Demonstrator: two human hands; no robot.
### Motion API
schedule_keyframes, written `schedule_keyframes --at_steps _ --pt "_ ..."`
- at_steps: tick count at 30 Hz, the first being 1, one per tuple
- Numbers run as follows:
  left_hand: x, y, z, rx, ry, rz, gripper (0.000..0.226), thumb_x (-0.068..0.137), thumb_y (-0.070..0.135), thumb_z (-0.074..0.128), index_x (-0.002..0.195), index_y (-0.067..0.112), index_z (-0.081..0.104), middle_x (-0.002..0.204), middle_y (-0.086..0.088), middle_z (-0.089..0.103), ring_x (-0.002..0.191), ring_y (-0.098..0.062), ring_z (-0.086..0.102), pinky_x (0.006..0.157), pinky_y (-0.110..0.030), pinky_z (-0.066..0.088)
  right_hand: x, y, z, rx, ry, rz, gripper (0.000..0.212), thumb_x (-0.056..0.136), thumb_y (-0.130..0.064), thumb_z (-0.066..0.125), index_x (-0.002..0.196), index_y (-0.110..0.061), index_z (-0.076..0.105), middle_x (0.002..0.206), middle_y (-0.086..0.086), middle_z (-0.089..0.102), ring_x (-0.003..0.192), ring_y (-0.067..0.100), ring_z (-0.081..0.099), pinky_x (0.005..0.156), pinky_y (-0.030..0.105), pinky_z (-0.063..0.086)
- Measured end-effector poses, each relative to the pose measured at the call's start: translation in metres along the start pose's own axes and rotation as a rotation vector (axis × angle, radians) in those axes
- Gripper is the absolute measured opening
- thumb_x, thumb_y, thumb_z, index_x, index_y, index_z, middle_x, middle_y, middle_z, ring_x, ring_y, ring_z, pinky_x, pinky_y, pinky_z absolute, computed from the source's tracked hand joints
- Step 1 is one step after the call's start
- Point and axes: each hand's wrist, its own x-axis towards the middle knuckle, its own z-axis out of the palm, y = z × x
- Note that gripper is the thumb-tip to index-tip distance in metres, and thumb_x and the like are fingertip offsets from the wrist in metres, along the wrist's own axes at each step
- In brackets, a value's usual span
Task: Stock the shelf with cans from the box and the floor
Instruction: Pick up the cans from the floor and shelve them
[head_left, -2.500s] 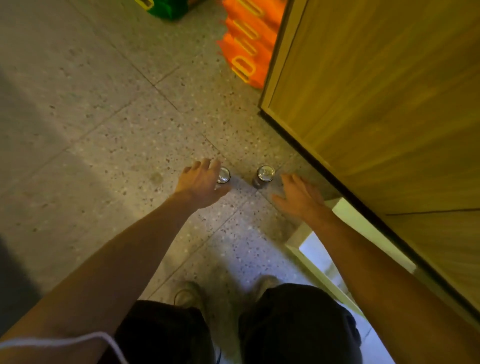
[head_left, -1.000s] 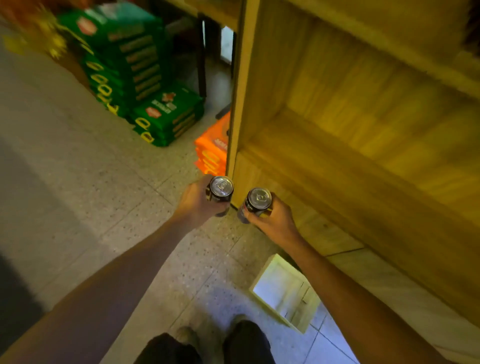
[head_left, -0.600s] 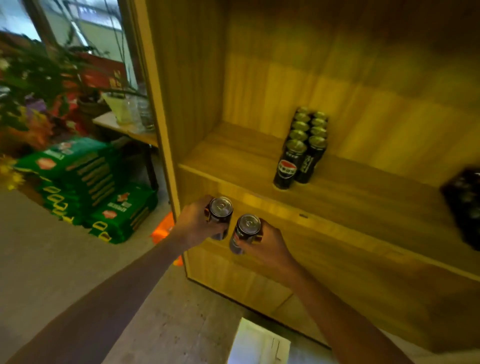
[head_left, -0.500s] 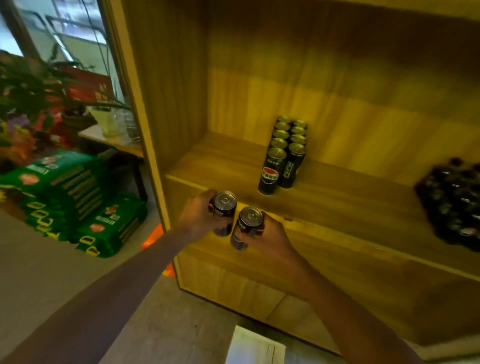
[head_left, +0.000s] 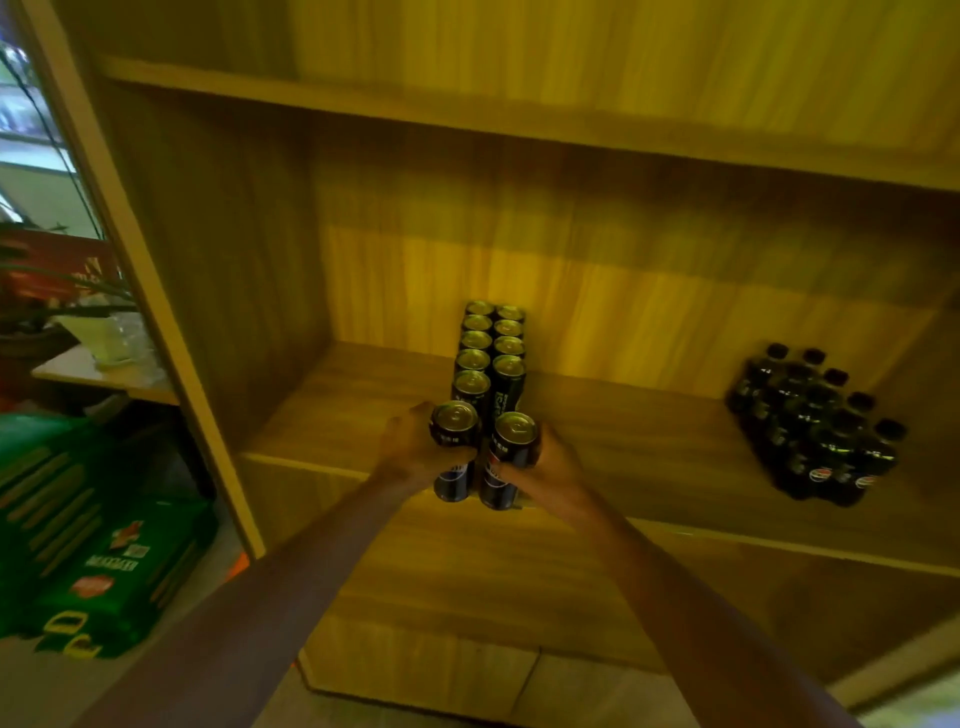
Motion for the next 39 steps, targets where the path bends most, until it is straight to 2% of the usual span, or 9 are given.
schedule_keyframes --at_steps 5,8,11,14,19,25,30,34,39 --pt "0.014 -0.001 0.016 -0.006 0.015 -0.028 0.048 0.059 0.029 0.09 0.096 0.014 0.065 0.1 -0.004 0.071 0.091 -0.022 0.066 0.069 -0.029 0.044 0.019 0.0 0.003 0.001 0.008 -0.002 0.065 0.07 -0.023 0.087 0.094 -0.073 0.053 0.094 -0.048 0.061 0.09 -0.024 0.058 0.064 0.002 0.047" --pt "0.019 -0.001 0.022 0.02 0.047 -0.04 0.055 0.059 0.035 0.09 0.102 0.012 0.064 0.103 -0.004 0.071 0.091 -0.021 0.066 0.069 -0.029 0.048 0.025 0.004 0.001 0.005 0.021 -0.004 0.053 0.074 -0.019 0.086 0.101 -0.056 0.059 0.096 -0.034 0.067 0.094 -0.017 0.062 0.076 0.011 0.05" --pt "0.018 -0.001 0.027 0.035 0.058 -0.015 0.059 0.06 0.041 0.09 0.103 0.011 0.062 0.102 -0.003 0.07 0.092 -0.022 0.066 0.071 -0.034 0.052 0.027 0.009 -0.005 0.003 0.006 -0.003 0.053 0.078 -0.022 0.085 0.118 -0.039 0.055 0.112 -0.022 0.064 0.1 -0.008 0.061 0.086 0.015 0.051" --pt "0.015 -0.008 0.026 0.016 0.034 0.01 0.064 0.057 0.045 0.09 0.104 0.015 0.059 0.096 0.008 0.063 0.086 -0.014 0.061 0.064 -0.027 0.046 0.021 0.009 -0.01 -0.03 0.009 -0.016 0.066 0.076 -0.032 0.085 0.132 -0.033 0.049 0.117 -0.024 0.058 0.103 -0.01 0.055 0.077 0.006 0.047" --pt "0.014 -0.022 0.025 0.037 -0.046 0.046 0.054 0.07 0.031 0.087 0.111 0.014 0.056 0.099 0.006 0.061 0.087 -0.015 0.061 0.066 -0.027 0.047 0.017 0.013 -0.004 -0.045 0.188 -0.027 0.062 0.073 -0.038 0.086 0.123 -0.02 0.054 0.11 -0.012 0.062 0.097 0.0 0.059 0.075 0.019 0.051" --pt "0.022 -0.022 0.023 0.047 -0.048 0.053 0.046 0.066 0.029 0.088 0.096 0.021 0.055 0.091 0.008 0.061 0.083 -0.016 0.064 0.068 -0.034 0.055 0.026 0.013 0.0 -0.029 0.18 -0.056 0.047 0.078 -0.035 0.083 0.116 -0.025 0.058 0.106 -0.014 0.064 0.094 -0.002 0.061 0.071 0.014 0.047" --pt "0.024 -0.025 0.023 0.028 -0.07 0.044 0.048 0.063 0.031 0.09 0.094 0.022 0.054 0.087 0.016 0.058 0.078 -0.003 0.058 0.059 -0.02 0.045 0.035 0.016 -0.005 -0.038 0.142 -0.099 0.046 0.083 -0.034 0.078 0.124 -0.027 0.058 0.114 -0.017 0.064 0.102 -0.006 0.06 0.082 0.023 0.054" --pt "0.024 -0.026 0.022 0.022 -0.072 0.052 0.049 0.063 0.033 0.089 0.095 0.023 0.054 0.087 0.016 0.059 0.078 0.0 0.059 0.058 -0.017 0.043 0.045 0.016 -0.004 -0.026 0.14 -0.124 0.048 0.085 -0.027 0.077 0.128 -0.021 0.057 0.121 -0.01 0.065 0.106 0.001 0.063 0.086 0.028 0.057" --pt "0.025 -0.027 0.021 0.029 -0.076 0.057 0.05 0.063 0.035 0.089 0.097 0.023 0.055 0.091 0.013 0.062 0.081 -0.007 0.062 0.061 -0.02 0.047 0.052 0.015 -0.006 -0.015 0.126 -0.131 0.049 0.087 -0.022 0.076 0.131 -0.021 0.055 0.119 -0.014 0.064 0.104 -0.008 0.062 0.081 0.016 0.054"
